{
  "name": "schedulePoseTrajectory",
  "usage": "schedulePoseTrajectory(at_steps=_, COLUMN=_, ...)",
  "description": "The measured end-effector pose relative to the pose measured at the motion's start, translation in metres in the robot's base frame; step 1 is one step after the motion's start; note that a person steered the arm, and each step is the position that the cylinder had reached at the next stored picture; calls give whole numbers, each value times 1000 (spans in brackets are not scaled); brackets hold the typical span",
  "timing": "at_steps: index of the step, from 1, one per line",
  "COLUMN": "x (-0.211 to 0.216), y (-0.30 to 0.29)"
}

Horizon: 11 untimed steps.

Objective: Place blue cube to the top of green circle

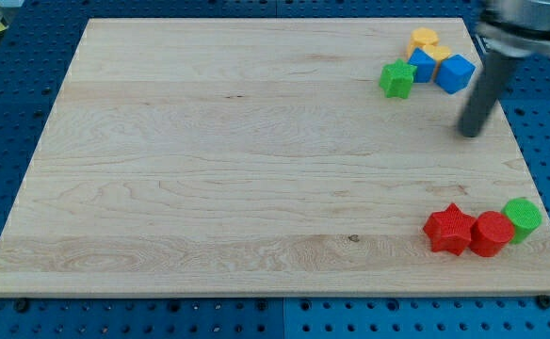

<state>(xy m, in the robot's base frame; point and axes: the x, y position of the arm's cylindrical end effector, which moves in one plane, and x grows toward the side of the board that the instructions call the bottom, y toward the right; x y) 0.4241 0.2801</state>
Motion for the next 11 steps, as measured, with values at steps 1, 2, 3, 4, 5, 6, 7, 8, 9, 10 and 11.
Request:
schedulePoseTrajectory(at_steps=1, x=-8, y=63)
schedulePoseTrajectory(at_steps=2, x=-21, y=65)
schedulePoseTrajectory(at_steps=3, x=-79, y=65)
schedulePoseTrajectory(at_steps=4, x=-117, y=54)
schedulePoseTrajectory(at_steps=5, x=-116, y=13)
schedulePoseTrajectory(at_steps=6, x=-87, y=-28)
schedulePoseTrajectory(at_steps=7, x=-35, y=-53)
schedulePoseTrajectory(at_steps=8, x=-31, y=-38)
schedulePoseTrajectory(at_steps=9, x=-71, y=-19)
schedulePoseTrajectory(at_steps=10, x=-97, y=-40)
schedulePoseTrajectory(at_steps=11, x=-88, y=-90)
